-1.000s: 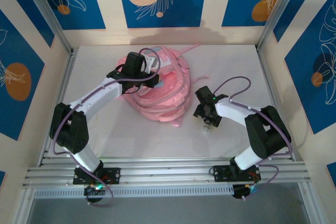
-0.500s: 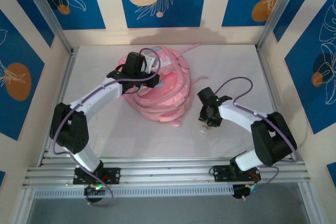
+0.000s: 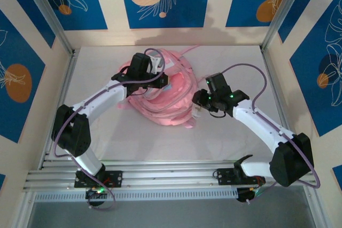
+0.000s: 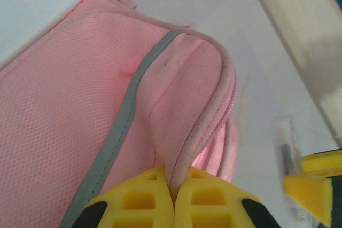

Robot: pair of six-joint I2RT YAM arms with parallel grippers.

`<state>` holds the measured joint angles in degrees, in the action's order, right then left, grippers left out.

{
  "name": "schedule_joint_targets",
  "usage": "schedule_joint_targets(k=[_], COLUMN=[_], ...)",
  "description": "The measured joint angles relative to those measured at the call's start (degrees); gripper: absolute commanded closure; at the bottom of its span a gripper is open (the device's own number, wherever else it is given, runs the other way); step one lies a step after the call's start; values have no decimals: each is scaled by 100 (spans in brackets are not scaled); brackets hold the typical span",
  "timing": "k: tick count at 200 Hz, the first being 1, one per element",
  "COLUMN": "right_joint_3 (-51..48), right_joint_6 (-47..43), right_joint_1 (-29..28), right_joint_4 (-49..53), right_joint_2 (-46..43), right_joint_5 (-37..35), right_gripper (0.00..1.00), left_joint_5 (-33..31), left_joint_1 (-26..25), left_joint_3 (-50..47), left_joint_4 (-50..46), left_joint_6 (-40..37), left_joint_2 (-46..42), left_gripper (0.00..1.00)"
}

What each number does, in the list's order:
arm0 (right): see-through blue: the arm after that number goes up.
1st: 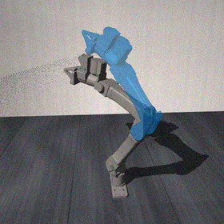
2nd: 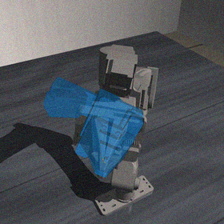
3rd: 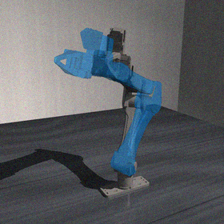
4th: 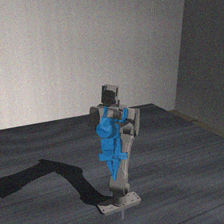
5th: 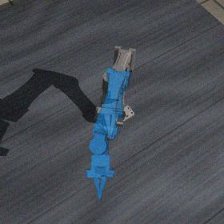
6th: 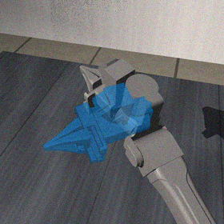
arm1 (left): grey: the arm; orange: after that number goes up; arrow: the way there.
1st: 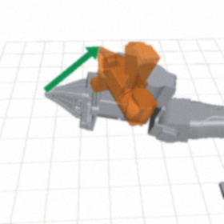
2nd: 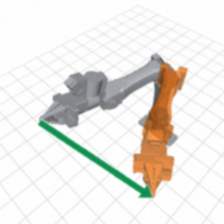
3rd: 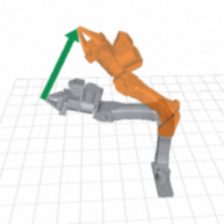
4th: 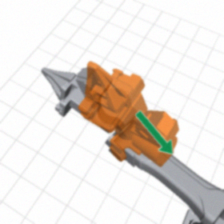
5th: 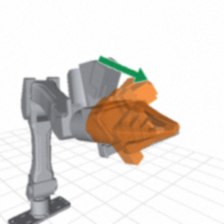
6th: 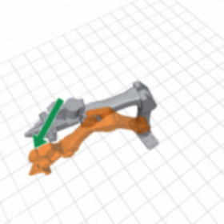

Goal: Pack the student bag

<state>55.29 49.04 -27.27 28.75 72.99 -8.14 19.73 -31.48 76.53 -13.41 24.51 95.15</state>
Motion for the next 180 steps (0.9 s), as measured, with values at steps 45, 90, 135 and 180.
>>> schedule_joint_targets(k=[45, 90, 135, 180], right_joint_3=[219, 752, 944, 949], right_joint_6=[409, 887, 1386, 1510], right_joint_1=[-52, -164, -240, -221], right_joint_4=[-1423, -2321, -2872, -2874], right_joint_2=[632, 1401, 2096, 2135], right_joint_5=[544, 654, 739, 662], right_gripper=[60, 60, 32, 20], left_joint_5=[105, 24, -223, -332], left_joint_1=[-50, -46, 9, 59], left_joint_3=[0, 4, 13, 13], left_joint_4=[190, 236, 326, 461], left_joint_6=[267, 348, 415, 503], left_joint_2=[0, 0, 0, -20], left_gripper=[100, 100, 100, 100])
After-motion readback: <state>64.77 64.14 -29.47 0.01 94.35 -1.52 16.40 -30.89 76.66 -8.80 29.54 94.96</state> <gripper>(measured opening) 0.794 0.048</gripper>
